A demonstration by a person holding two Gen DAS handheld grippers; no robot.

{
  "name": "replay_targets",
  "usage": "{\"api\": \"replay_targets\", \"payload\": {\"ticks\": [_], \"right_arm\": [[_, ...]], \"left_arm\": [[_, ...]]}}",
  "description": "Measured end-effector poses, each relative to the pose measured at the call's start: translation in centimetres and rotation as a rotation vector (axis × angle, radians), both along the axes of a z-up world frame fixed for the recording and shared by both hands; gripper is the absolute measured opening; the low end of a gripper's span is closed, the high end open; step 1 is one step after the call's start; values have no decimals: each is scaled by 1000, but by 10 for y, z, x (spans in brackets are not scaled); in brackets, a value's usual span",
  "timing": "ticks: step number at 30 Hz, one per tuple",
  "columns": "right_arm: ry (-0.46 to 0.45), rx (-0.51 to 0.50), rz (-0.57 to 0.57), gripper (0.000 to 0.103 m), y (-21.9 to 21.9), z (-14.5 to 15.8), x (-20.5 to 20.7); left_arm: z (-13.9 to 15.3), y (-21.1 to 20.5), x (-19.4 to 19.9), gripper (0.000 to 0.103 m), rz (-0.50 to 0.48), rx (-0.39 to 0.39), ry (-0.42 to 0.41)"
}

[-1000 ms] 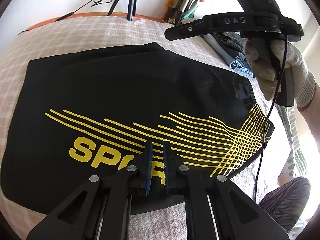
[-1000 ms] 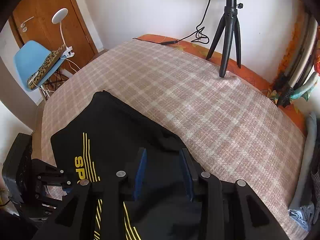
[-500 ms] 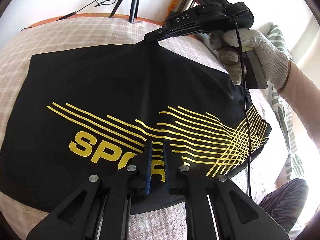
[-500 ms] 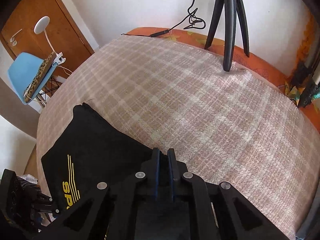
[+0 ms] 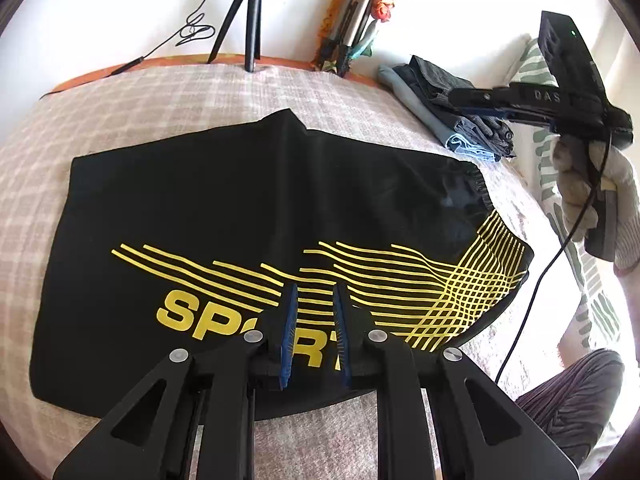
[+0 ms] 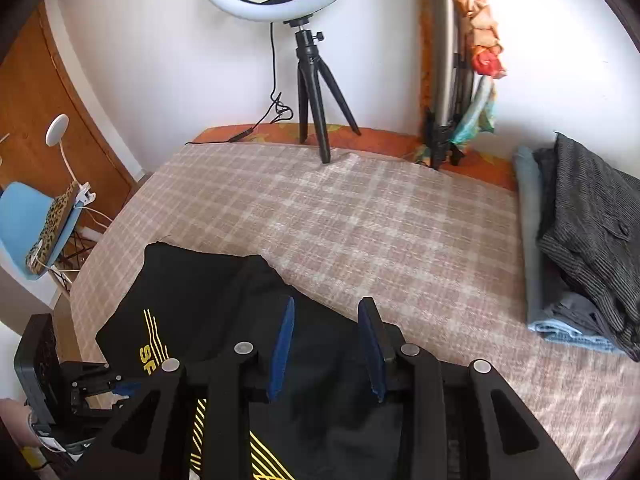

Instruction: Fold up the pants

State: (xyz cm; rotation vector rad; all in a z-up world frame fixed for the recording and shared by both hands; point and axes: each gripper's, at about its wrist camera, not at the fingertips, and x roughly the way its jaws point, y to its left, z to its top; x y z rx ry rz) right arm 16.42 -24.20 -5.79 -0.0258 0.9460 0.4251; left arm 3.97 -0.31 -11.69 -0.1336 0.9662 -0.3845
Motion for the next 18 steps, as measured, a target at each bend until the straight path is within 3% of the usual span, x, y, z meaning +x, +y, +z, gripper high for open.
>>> {"api": "replay_targets", "payload": {"ticks": [5, 8, 12, 18], "right_arm": [[40, 30, -182, 36, -77, -14, -64], [72, 69, -254, 36, -109, -30, -91], [125, 131, -299, 36, -132, -53, -109], [102, 214, -312, 37, -153, -53, -122]], "left_arm": [[13, -22, -3, 16, -75, 8, -40], [20, -39, -7, 25, -137, -5, -52], [27, -70, -14, 37, -243, -30, -57], [33, -143, -25, 40, -462, 54, -90]]}}
